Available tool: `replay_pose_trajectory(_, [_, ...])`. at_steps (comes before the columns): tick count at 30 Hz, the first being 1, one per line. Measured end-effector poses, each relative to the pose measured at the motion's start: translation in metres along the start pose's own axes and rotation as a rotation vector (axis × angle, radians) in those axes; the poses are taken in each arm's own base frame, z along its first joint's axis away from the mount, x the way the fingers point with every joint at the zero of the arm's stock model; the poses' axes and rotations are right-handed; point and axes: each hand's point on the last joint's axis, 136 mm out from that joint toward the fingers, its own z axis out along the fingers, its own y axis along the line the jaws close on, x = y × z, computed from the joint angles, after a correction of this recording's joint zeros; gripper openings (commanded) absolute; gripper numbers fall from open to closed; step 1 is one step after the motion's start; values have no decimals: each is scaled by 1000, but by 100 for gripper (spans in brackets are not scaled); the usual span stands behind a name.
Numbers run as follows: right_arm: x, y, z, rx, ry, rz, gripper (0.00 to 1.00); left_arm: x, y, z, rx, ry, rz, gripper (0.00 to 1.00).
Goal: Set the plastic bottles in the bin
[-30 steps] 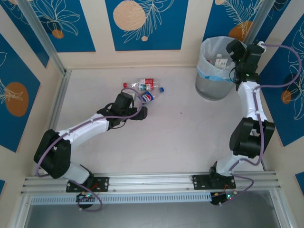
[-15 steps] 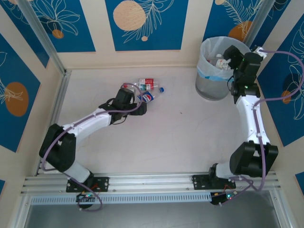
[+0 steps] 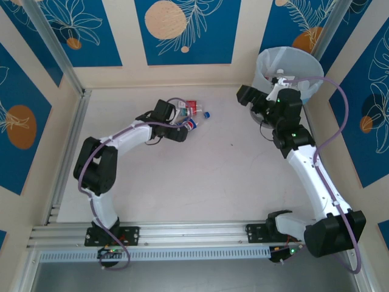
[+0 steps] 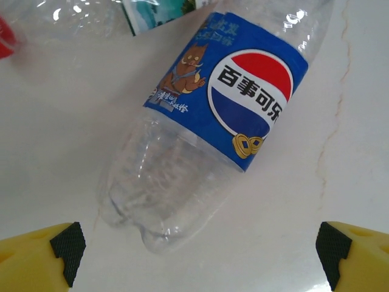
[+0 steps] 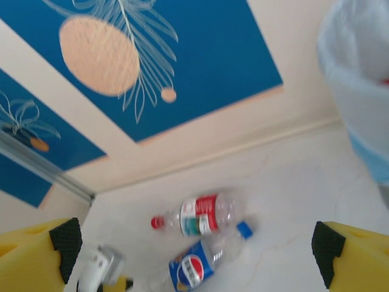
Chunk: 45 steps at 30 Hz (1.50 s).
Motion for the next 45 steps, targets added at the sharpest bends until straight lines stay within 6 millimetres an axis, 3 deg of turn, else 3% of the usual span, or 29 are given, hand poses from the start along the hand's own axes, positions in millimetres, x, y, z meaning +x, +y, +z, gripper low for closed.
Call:
replay_pose_trajectory(6, [29,-15,4,37,81,12,99,3,4,28,-7,106,172,99])
replay_pose_trajectory(13, [25,-12,-2,29,68,9,99,8,23,41,-20,187,227,99])
replay_pose_trajectory(18, [23,-11,-8,35,61,0,100,4,21,47,24,204,266,98])
replay_pose_trajectory(26, [23,-11,-18,42,64,-27,99,13,22,55,30,239,321,81])
replay_pose_trajectory(36, [28,-13,-18,47,86,-34,100,8,21,58,20,202,335,58])
replay_pose_trajectory(45, [46,-18,-8,45,149,-15,100,27,15,44,45,181,317,42])
